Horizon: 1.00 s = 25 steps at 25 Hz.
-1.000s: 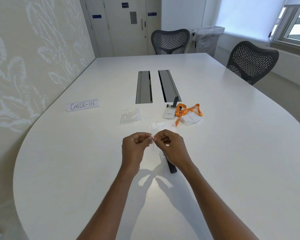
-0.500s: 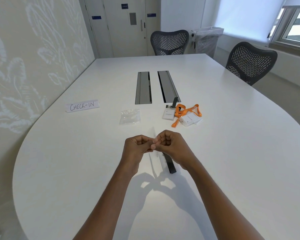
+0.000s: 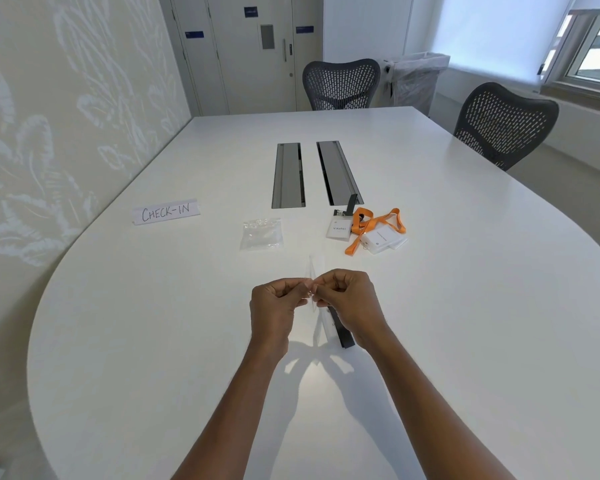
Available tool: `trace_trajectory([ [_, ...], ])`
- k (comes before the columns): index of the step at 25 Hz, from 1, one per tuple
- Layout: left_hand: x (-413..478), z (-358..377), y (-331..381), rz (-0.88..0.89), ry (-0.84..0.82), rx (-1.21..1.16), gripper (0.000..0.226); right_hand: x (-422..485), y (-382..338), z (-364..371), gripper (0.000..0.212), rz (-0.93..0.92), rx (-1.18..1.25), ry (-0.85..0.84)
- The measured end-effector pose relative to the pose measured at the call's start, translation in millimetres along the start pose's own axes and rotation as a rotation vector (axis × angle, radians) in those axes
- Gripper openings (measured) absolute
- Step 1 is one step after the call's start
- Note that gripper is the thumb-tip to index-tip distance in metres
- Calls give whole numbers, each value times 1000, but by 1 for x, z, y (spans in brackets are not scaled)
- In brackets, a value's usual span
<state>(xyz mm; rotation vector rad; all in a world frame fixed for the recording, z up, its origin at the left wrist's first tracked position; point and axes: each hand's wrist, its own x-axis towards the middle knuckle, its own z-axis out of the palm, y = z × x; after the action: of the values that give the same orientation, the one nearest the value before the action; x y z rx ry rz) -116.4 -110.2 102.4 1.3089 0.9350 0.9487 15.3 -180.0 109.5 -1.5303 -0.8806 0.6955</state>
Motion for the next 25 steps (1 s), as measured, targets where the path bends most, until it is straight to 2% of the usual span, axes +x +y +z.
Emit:
trace_trajectory([
  [6,0,2,2,61,50,178,5,0,2,2,5,81,65,-10],
  [13,-3,3,3,25,95,143,4,-4,8,3,7,188,215,78],
  [16,-6,3,3,97,78,199,3,-6,7,6,6,129,48,108],
  [18,-7,6,3,165,72,291,15,-6,3,9,11,61,-91,123],
  [21,-9,8,4,255,65,410,17,-1,-4,13,16,-51,-154,172],
  [25,-12,8,1,302,108,485,16,5,-5,12,5,-94,-215,210],
])
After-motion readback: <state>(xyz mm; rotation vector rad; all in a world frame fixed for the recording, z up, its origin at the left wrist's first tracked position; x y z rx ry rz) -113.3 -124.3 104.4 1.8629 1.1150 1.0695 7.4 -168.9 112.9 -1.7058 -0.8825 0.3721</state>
